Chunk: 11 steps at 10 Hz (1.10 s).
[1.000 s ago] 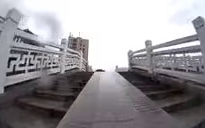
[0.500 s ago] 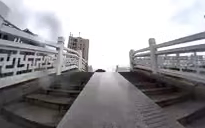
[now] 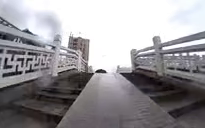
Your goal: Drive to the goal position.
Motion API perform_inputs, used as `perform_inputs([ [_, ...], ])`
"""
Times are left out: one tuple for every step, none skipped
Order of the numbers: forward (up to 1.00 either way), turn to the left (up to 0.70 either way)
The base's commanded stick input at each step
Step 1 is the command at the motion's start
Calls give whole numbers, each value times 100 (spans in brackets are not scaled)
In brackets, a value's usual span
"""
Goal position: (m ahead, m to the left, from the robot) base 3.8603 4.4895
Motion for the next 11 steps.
perform_inputs([
  [60, 0],
  [60, 0],
  [60, 0],
  [60, 0],
  [60, 0],
  [60, 0],
  [60, 0],
  [60, 0],
  [60, 0],
  [60, 0],
  [60, 0],
])
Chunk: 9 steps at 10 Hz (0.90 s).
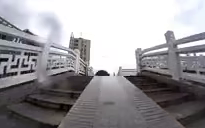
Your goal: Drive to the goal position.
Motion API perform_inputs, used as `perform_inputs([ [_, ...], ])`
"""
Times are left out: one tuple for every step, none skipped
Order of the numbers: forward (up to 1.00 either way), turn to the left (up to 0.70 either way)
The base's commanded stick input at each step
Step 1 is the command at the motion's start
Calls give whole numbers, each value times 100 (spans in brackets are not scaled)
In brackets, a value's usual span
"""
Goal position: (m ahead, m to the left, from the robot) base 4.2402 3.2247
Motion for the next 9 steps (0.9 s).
perform_inputs([
  [60, 0],
  [60, 0],
  [60, 0],
  [60, 0],
  [60, 0],
  [60, 0],
  [60, 0],
  [60, 0],
  [60, 0],
])
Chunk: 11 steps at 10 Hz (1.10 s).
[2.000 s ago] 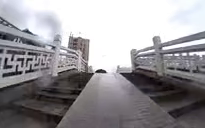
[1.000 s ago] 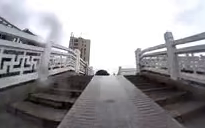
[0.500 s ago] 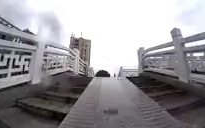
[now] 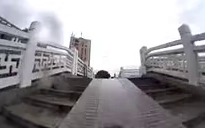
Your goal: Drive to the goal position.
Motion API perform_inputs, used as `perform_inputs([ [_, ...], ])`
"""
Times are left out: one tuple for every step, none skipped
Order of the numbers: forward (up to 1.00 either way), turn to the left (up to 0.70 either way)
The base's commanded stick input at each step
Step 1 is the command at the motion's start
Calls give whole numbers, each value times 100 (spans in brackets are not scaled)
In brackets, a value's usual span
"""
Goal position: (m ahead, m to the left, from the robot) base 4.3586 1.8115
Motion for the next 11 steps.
perform_inputs([
  [60, 1],
  [60, 2],
  [60, 4],
  [60, 7],
  [60, 6],
  [60, 2],
  [60, 0],
  [60, 0],
  [60, 0],
  [60, 0],
  [60, 0],
])
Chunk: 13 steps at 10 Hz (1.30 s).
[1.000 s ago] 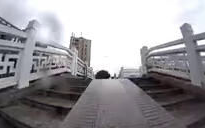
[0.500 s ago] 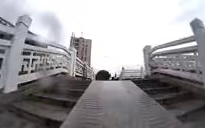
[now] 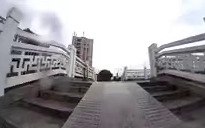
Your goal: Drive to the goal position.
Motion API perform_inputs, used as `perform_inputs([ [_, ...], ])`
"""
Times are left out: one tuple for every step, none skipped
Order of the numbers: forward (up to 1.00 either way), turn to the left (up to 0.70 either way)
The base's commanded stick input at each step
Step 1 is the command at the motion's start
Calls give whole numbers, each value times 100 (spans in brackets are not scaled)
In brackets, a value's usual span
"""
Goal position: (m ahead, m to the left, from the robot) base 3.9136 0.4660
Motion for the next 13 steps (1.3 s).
perform_inputs([
  [60, 0],
  [60, 0],
  [60, 0],
  [60, 0],
  [60, 0],
  [60, 0],
  [60, 0],
  [60, 0],
  [60, 0],
  [60, 0],
  [60, 0],
  [60, 0],
  [60, 0],
])
